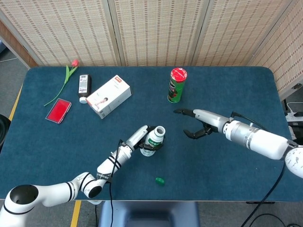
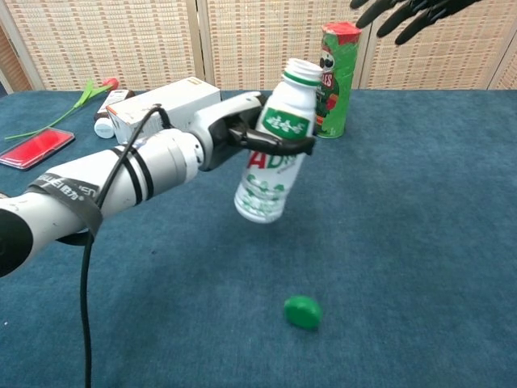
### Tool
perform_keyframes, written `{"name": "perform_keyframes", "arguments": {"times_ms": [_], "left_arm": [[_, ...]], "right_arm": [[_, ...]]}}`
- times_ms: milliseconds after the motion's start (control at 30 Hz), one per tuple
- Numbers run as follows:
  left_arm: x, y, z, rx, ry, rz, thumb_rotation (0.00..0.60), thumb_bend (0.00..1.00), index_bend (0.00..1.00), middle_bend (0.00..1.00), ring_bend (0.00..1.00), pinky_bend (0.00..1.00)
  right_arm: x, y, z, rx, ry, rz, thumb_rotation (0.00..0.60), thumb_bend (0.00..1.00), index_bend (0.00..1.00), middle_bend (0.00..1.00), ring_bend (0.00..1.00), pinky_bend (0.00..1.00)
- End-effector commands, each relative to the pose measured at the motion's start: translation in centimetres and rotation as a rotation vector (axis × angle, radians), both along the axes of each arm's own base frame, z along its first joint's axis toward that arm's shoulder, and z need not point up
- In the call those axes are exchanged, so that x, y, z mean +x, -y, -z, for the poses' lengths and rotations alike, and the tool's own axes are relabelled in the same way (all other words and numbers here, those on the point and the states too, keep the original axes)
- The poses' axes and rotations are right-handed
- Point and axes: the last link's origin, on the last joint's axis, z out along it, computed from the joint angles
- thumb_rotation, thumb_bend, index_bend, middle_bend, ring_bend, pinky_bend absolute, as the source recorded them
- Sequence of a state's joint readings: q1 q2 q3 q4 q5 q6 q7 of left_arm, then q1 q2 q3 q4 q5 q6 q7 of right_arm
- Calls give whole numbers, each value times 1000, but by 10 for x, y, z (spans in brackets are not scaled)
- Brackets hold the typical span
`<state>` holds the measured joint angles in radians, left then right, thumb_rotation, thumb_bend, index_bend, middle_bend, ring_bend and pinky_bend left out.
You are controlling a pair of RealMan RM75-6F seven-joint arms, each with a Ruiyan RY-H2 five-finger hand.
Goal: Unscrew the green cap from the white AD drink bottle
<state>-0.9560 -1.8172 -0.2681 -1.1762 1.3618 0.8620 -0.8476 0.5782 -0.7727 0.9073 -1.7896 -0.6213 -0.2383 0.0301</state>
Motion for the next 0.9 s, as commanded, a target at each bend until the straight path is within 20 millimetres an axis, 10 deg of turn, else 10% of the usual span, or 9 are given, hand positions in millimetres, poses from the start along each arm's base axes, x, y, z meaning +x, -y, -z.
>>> {"name": "perform_keyframes", "arguments": {"times_ms": [33,900], "left_arm": [[-14,-7,-4,59,7,-55,600,754,717,836,543,680],[-76,1,9,266,-93,-92,600,731,670,720,424,453]], "right_arm": [[-5,-4,-3,-60,13,-21,422,462,0,0,0,0],[-24,-12,-20,-82,20,-4,421,463,0,0,0,0]]}}
